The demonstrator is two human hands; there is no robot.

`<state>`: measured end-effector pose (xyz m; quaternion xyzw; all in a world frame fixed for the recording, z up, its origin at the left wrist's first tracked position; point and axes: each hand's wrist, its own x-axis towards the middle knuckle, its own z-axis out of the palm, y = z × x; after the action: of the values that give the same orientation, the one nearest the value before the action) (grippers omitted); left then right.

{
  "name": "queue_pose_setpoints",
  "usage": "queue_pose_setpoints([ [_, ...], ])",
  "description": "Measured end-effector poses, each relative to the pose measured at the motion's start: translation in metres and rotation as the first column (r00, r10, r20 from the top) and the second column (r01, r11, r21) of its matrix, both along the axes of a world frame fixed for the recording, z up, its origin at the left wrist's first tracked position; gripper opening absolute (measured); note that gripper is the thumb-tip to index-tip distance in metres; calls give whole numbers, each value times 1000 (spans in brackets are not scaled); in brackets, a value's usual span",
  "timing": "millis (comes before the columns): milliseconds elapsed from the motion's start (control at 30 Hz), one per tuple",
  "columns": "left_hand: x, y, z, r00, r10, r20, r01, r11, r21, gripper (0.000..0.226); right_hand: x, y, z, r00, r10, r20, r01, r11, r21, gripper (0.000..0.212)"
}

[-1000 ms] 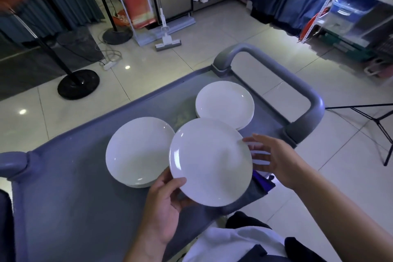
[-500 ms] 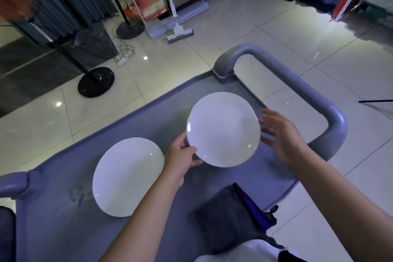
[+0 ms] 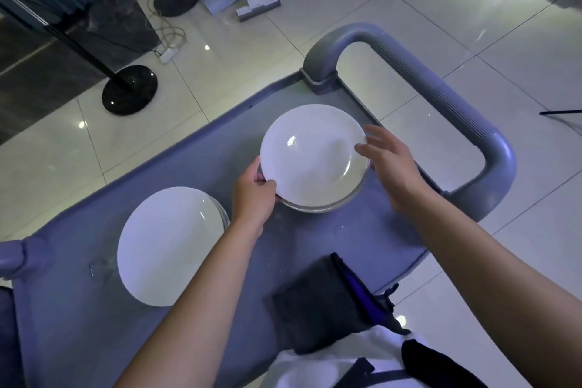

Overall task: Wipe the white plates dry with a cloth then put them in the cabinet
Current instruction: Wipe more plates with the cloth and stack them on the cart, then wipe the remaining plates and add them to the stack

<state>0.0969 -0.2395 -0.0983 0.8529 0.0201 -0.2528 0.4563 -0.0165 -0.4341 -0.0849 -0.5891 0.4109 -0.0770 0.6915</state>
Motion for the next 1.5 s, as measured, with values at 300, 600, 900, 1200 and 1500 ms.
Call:
queue_pose_setpoints([
  [300,-31,48,-10,995,65,82,-63,998,-27,55,-51,45,-19,973,121,-198,-175,944,-279,44],
  [600,-134,157,-66,924,-379,-52,383,912,146,52,-102,126,-61,744,468,-477,-665,590,-458,73],
  [900,-130,156,-65,937,-331,-110,329,944,-42,18,-85,128,-42,612,446,-653,-784,446,-431,18],
  [1200,-120,165,-2,947,-321,-22,280,855,-436,32,-111,126,51,819,429,-381,-573,648,-501,34],
  [1500,-100,139,55,933,-314,173,359,818,-449,32,-128,144,113,935,314,-164,-332,617,-714,36],
])
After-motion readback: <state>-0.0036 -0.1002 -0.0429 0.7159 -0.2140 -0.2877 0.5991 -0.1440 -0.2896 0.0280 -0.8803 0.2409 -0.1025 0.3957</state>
